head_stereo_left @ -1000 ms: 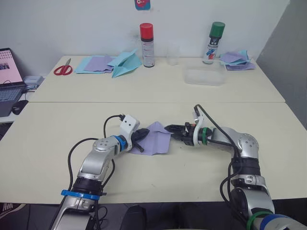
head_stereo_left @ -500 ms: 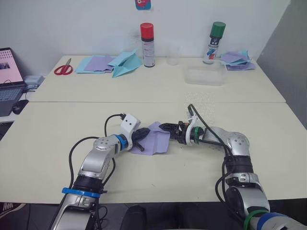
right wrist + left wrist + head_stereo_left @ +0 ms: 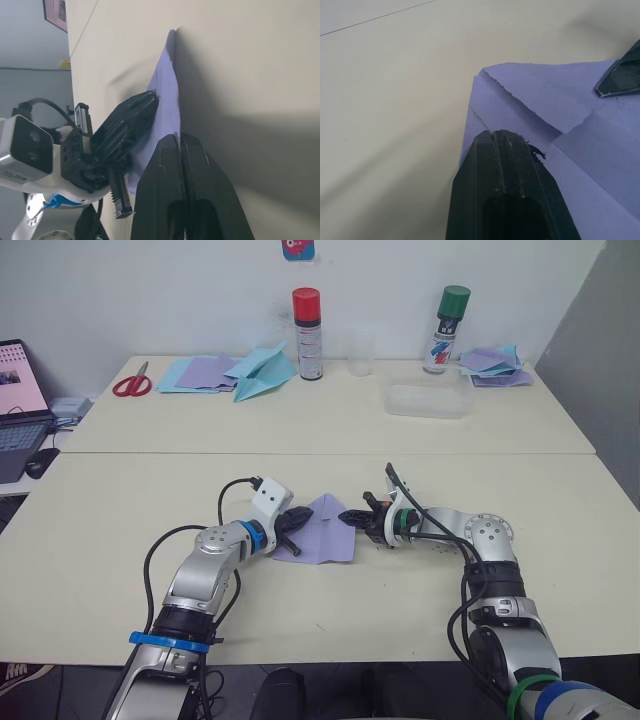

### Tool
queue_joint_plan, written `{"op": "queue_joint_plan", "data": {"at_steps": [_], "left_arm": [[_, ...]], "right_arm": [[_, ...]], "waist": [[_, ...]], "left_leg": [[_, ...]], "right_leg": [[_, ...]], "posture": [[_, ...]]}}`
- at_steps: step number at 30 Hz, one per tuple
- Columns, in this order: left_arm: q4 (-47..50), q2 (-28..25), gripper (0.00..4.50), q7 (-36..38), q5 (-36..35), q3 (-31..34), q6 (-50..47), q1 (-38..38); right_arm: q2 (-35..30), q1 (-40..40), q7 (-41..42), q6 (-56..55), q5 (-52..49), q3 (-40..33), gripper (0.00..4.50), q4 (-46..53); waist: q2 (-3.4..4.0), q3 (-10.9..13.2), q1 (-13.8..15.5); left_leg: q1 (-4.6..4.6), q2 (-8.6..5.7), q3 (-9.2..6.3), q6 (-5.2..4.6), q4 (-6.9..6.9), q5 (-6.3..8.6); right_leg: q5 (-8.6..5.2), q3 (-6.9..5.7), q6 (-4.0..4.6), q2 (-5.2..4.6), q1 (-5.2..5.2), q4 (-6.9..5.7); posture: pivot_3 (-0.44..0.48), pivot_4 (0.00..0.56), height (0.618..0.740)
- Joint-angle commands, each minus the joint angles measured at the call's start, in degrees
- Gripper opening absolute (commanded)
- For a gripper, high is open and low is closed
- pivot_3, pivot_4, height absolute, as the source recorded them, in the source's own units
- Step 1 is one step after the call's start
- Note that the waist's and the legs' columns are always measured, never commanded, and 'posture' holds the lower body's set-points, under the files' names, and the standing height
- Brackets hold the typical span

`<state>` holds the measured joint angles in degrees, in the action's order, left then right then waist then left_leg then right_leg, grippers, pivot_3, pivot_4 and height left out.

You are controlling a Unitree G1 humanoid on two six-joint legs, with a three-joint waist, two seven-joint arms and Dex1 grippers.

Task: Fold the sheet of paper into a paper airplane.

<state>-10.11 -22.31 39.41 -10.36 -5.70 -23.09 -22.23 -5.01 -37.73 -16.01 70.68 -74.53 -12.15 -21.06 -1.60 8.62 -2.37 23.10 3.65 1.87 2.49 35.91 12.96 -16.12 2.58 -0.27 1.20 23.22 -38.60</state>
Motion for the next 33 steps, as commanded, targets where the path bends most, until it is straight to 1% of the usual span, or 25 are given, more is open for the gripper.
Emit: {"op": "queue_joint_plan", "data": {"at_steps": [1, 6, 12, 16, 21, 26, 33], "left_arm": [[-1.56, 0.96, 0.0, 0.48, -0.15, -0.65, -1.08, 1.17], [0.58, 1.66, 0.0, 2.0, -1.44, -0.94, -2.2, -0.85], [0.58, 2.37, 0.0, 2.54, -0.89, -2.3, -3.1, -2.96], [-0.19, 2.42, 0.0, 2.95, -0.04, -3.37, -3.95, -3.18], [-0.16, 2.01, 0.0, 3.29, 0.48, -3.79, -4.49, -2.42], [1.05, -0.24, 0.0, 3.88, 0.22, -2.58, -6.61, -2.04], [3.34, -4.13, 0.0, 4.45, -0.54, -1.42, -11.25, -0.79]], "right_arm": [[0.64, -1.26, 1.64, 0.58, 2.04, -0.42, 0.01, 1.84], [1.07, -2.05, 3.62, 2.39, 3.03, -0.83, 0.01, 3.07], [1.62, -2.65, 4.59, 4.25, 4.04, -1.28, 0.01, 4.41], [2.07, -2.94, 4.61, 4.62, 4.57, -1.76, 0.01, 4.79], [3.47, -4.03, 4.64, 4.98, 4.53, -3.04, 0.01, 5.13], [5.06, -5.2, 5.33, 4.43, 6.18, -3.28, 0.01, 4.12], [6.75, -6.24, 8.73, 3.37, 10.48, -2.07, 0.01, 2.44]], "waist": [[0.0, 0.0, 0.0], [0.0, 0.03, -0.01], [0.0, 0.03, 0.12], [0.0, 0.03, 0.48], [0.0, 0.03, 0.47], [0.0, 0.03, 0.39], [0.01, 0.04, 0.0]], "left_leg": [[0.0, 0.0, 0.0, 0.0, 0.0, 0.0], [0.05, 0.0, 0.0, 0.0, 0.0, 0.0], [0.68, -0.02, -0.01, 0.0, 0.03, 0.0], [0.91, -0.05, 0.0, 0.0, 0.03, 0.0], [0.9, -0.05, 0.0, 0.0, 0.04, 0.0], [0.89, -0.03, 0.0, 0.0, 0.04, 0.0], [0.88, 0.0, -0.02, 0.0, 0.03, 0.0]], "right_leg": [[0.0, 0.0, 0.0, 0.0, 0.0, 0.0], [0.0, -0.01, 0.0, 0.01, 0.04, 0.01], [0.0, -0.12, -0.01, 0.08, 0.53, 0.04], [0.01, -0.11, -0.02, 0.08, 0.78, 0.02], [0.02, -0.07, -0.04, 0.08, 0.79, 0.0], [0.02, -0.09, -0.04, 0.08, 0.81, -0.03], [0.02, -0.08, -0.04, 0.1, 0.83, -0.05]], "posture": [[0.0, 0.15, 0.74], [0.0, 0.15, 0.74], [0.0, 0.15, 0.74], [0.0, 0.15, 0.74], [0.0, 0.15, 0.74], [0.0, 0.15, 0.74], [0.0, 0.15, 0.74]]}}
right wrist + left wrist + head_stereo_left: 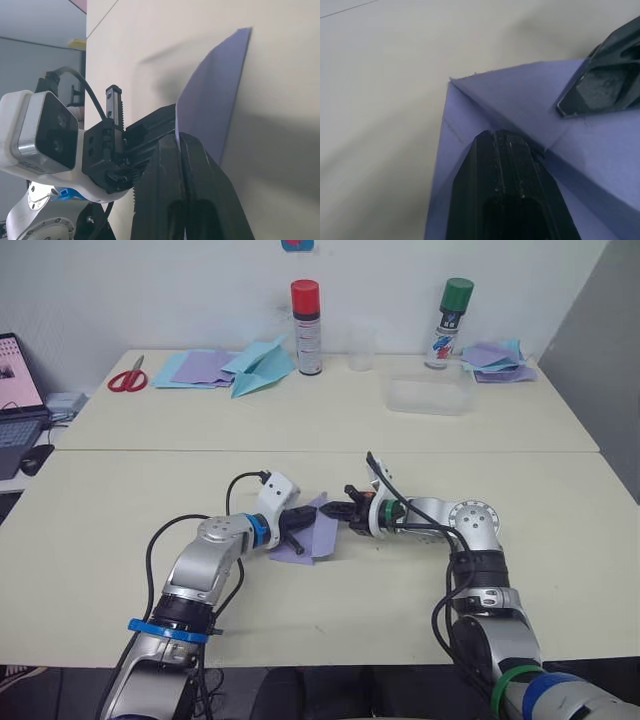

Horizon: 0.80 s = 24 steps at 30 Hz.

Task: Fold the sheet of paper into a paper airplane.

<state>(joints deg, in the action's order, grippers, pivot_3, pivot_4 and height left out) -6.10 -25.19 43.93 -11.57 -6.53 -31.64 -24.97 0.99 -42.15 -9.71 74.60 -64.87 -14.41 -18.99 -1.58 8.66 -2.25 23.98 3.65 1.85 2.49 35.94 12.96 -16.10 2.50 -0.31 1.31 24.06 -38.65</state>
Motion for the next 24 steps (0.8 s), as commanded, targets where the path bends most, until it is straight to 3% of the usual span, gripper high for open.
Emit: {"op": "queue_joint_plan", "data": {"at_steps": [1, 24], "left_arm": [[-0.64, -1.4, 0.0, -0.12, 0.7, -0.64, -2.74, 2.06], [2.1, -5.05, 0.0, -3.7, -1.28, 2.84, -8.65, 5.48]], "right_arm": [[0.92, -1.9, 2.89, -0.57, 1.37, 0.17, 0.01, 0.26], [3.58, -4.74, 16.09, -3.17, 15.17, 3.66, 0.01, -3.18]], "waist": [[0.0, 0.0, -0.21], [0.0, 0.0, -1.26]], "left_leg": [[-0.01, 0.0, 0.0, 0.0, 0.0, 0.0], [-0.17, 0.03, -0.01, 0.0, 0.01, 0.0]], "right_leg": [[0.0, 0.01, 0.0, 0.0, 0.0, -0.02], [0.0, 0.04, 0.01, 0.18, 0.02, -0.26]], "posture": [[0.0, 0.15, 0.74], [0.0, 0.15, 0.74]]}}
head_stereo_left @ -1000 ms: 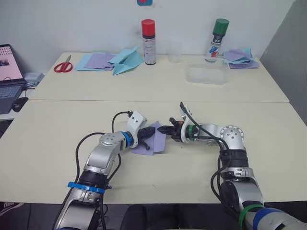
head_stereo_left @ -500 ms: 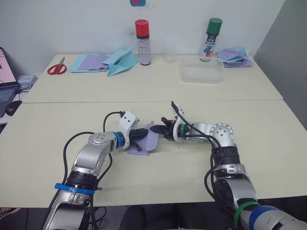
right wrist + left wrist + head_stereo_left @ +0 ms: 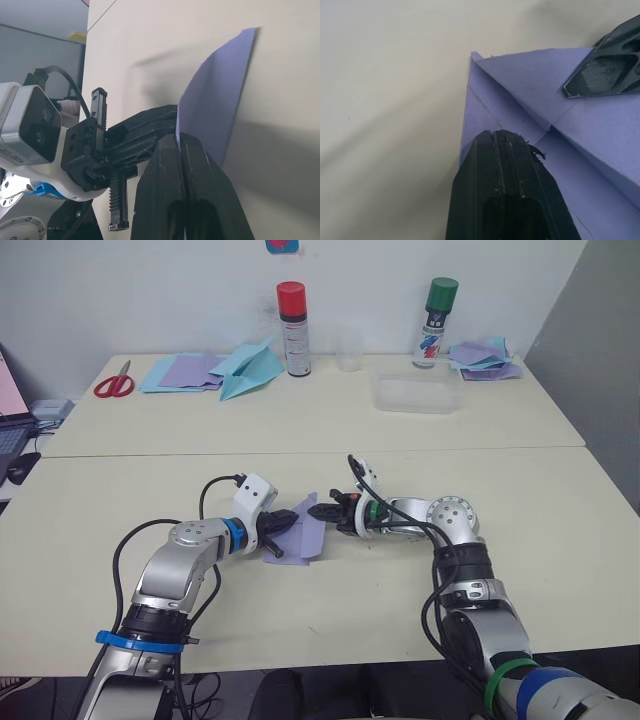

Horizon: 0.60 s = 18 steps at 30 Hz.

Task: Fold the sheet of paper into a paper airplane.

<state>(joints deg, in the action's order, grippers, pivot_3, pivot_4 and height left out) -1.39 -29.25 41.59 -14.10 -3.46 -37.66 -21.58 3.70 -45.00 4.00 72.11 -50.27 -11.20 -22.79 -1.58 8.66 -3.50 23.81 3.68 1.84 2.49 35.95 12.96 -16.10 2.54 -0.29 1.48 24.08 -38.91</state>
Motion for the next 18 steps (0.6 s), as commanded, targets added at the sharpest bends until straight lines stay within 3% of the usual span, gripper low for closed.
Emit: {"op": "queue_joint_plan", "data": {"at_steps": [1, 3, 7, 18], "left_arm": [[-2.71, -0.91, 0.0, -1.33, 1.24, -0.39, -2.53, 2.33], [-2.89, -0.85, 0.0, -1.29, 1.34, -0.76, -2.19, 2.74], [-3.14, -0.9, 0.0, -1.29, 1.35, -0.87, -1.94, 2.67], [-2.86, -1.08, 0.0, -1.86, 1.48, -0.77, -1.55, 3.39]], "right_arm": [[1.0, -2.07, 3.33, -0.97, 0.87, 0.75, 0.19, 0.44], [1.42, -2.36, 4.92, -1.37, 1.52, 1.28, 0.64, 0.13], [2.63, -3.08, 5.78, -2.3, 2.63, 0.71, 2.02, -1.21], [5.31, -4.2, 4.93, -5.03, 3.32, -3.43, 2.02, -5.87]], "waist": [[0.0, 0.0, -0.01], [0.0, 0.0, -0.01], [0.0, -0.01, -0.01], [0.0, -0.01, -0.01]], "left_leg": [[0.0, 0.0, 0.0, 0.0, 0.0, 0.0], [-0.02, 0.0, 0.0, 0.0, 0.0, 0.0], [-0.03, 0.01, -0.01, 0.0, 0.0, 0.0], [-0.05, 0.0, 0.0, 0.0, 0.01, 0.0]], "right_leg": [[0.0, 0.0, 0.0, 0.0, 0.0, -0.01], [0.0, 0.0, 0.0, 0.02, 0.0, -0.01], [0.0, -0.01, 0.0, 0.03, 0.0, -0.03], [0.01, 0.01, 0.01, 0.03, -0.01, -0.05]], "posture": [[0.0, 0.15, 0.74], [0.0, 0.15, 0.74], [0.0, 0.15, 0.74], [0.0, 0.15, 0.74]]}}
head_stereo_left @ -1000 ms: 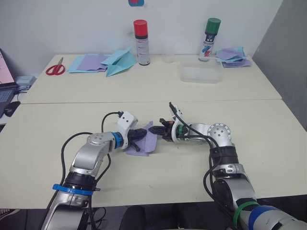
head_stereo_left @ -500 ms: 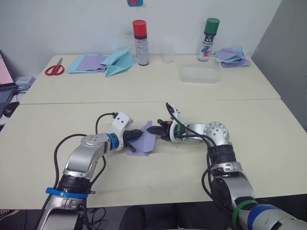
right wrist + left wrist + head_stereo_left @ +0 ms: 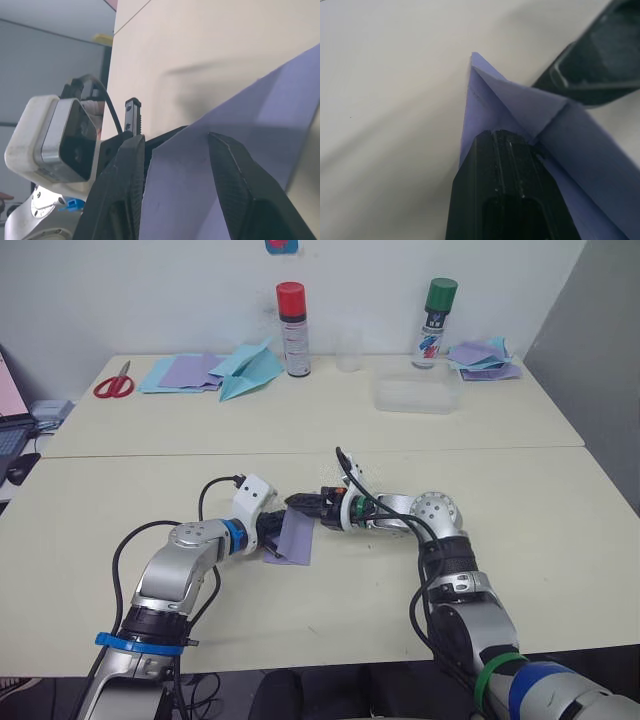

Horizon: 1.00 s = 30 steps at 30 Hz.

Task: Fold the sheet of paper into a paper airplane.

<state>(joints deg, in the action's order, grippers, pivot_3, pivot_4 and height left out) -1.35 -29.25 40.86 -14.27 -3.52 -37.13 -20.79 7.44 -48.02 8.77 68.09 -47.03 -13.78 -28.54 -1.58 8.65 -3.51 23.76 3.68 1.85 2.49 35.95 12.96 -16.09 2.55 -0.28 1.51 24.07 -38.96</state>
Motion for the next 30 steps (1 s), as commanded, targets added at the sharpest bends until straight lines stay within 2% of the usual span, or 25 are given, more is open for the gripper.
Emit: {"op": "queue_joint_plan", "data": {"at_steps": [1, 3, 7, 14, 18, 23, 27, 30], "left_arm": [[-2.76, -1.17, 0.0, -1.13, 1.64, -0.68, -2.11, 2.77], [-2.42, -1.41, 0.0, -1.1, 1.61, -0.57, -2.16, 3.19], [-2.17, -1.95, 0.0, -1.17, 1.74, -0.38, -2.07, 3.79], [1.38, -3.94, 0.0, -1.01, 0.33, 2.19, -3.41, 6.3], [3.49, -6.51, 0.0, -0.87, -2.51, 8.24, -3.13, 7.64], [4.75, -8.58, 0.0, 0.84, -4.46, 9.78, -3.28, 8.49], [5.11, -9.22, 0.0, 1.38, -8.14, 13.6, -4.93, 4.4], [5.73, -9.08, 0.0, 1.59, -9.59, 13.8, -6.21, 1.33]], "right_arm": [[1.35, -1.0, 0.37, -1.03, 0.73, -0.35, 1.86, -0.34], [1.16, -0.37, 0.58, -0.77, 1.72, 0.35, 1.47, -0.7], [1.31, 0.49, 1.11, -1.66, 3.98, 1.96, 0.03, -0.97], [0.11, 2.27, 6.0, -5.24, 10.11, 9.36, 0.03, -0.6], [0.86, 2.41, 7.58, -7.6, 11.1, 9.39, 0.03, -1.25], [0.2, 2.32, 10.71, -7.95, 12.33, 11.83, 0.03, -0.8], [-0.24, 2.67, 12.48, -9.14, 15.41, 14.84, 0.03, -1.13], [-0.77, 3.11, 14.75, -11.06, 17.9, 17.81, 0.03, -0.54]], "waist": [[0.0, 0.0, 0.0], [0.0, 0.0, -0.01], [0.0, -0.02, -0.02], [-0.01, -0.06, -0.55], [-0.06, -0.09, -1.02], [-0.08, -0.08, -1.14], [-0.17, -0.09, -1.25], [-0.35, -0.14, -1.17]], "left_leg": [[0.0, 0.0, 0.0, 0.0, 0.0, 0.0], [-0.01, 0.0, 0.0, 0.0, 0.0, 0.0], [-0.01, 0.01, 0.0, 0.0, 0.0, 0.0], [-0.09, 0.01, 0.02, 0.0, -0.01, 0.0], [-0.22, 0.08, 0.0, 0.0, -0.02, 0.0], [-0.24, 0.07, -0.01, 0.0, 0.01, 0.0], [-0.25, 0.07, 0.0, 0.0, 0.01, 0.0], [-0.22, 0.06, -0.09, 0.0, 0.02, -0.01]], "right_leg": [[0.0, 0.0, 0.0, 0.0, 0.0, 0.0], [0.0, 0.0, 0.0, 0.0, 0.0, -0.01], [0.0, 0.01, 0.0, 0.0, 0.0, -0.01], [0.0, 0.04, 0.0, 0.01, -0.03, -0.03], [0.01, 0.03, 0.01, 0.02, -0.11, -0.06], [0.03, 0.04, 0.06, 0.01, -0.13, -0.07], [0.03, 0.04, 0.06, 0.01, -0.12, -0.07], [0.04, -0.07, 0.06, 0.05, -0.13, -0.07]], "posture": [[0.0, 0.15, 0.74], [0.0, 0.15, 0.74], [0.0, 0.15, 0.74], [0.0, 0.15, 0.74], [0.0, 0.15, 0.74], [0.0, 0.15, 0.74], [0.0, 0.15, 0.74], [0.0, 0.15, 0.74]]}}
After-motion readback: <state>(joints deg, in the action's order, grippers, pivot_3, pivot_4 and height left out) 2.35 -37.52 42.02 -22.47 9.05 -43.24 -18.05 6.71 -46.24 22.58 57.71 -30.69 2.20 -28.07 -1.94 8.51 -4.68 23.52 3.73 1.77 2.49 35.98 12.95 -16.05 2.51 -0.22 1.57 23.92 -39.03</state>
